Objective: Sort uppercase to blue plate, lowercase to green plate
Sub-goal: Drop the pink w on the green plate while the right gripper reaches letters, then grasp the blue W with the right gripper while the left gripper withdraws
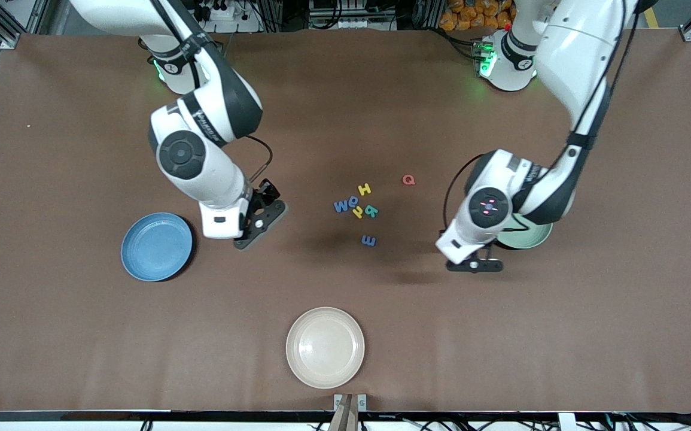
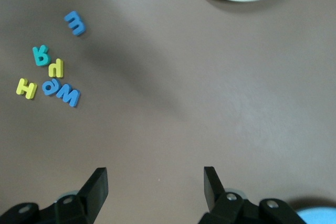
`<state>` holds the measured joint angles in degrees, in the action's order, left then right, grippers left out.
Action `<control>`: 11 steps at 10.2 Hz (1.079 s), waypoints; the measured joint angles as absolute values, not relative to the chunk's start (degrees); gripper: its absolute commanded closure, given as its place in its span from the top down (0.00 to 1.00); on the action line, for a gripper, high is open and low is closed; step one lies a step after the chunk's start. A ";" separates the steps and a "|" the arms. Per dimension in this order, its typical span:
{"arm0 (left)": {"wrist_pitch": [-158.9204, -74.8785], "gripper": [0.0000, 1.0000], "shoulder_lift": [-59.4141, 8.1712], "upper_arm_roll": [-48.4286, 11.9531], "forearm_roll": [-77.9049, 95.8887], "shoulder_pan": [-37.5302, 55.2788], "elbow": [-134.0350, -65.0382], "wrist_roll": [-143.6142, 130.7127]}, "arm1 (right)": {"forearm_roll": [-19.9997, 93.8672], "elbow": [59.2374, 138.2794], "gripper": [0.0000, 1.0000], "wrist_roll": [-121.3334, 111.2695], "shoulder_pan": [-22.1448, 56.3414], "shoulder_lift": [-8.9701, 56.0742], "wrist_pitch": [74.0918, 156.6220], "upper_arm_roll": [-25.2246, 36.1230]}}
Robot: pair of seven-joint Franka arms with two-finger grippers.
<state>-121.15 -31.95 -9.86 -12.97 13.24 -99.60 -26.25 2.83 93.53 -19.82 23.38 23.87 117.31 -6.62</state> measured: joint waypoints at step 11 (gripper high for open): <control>-123.59 1.00 -24.55 -10.10 -13.17 1.18 -114.68 -21.39 | -9.01 88.27 0.88 -42.63 36.60 38.62 127.21 -6.83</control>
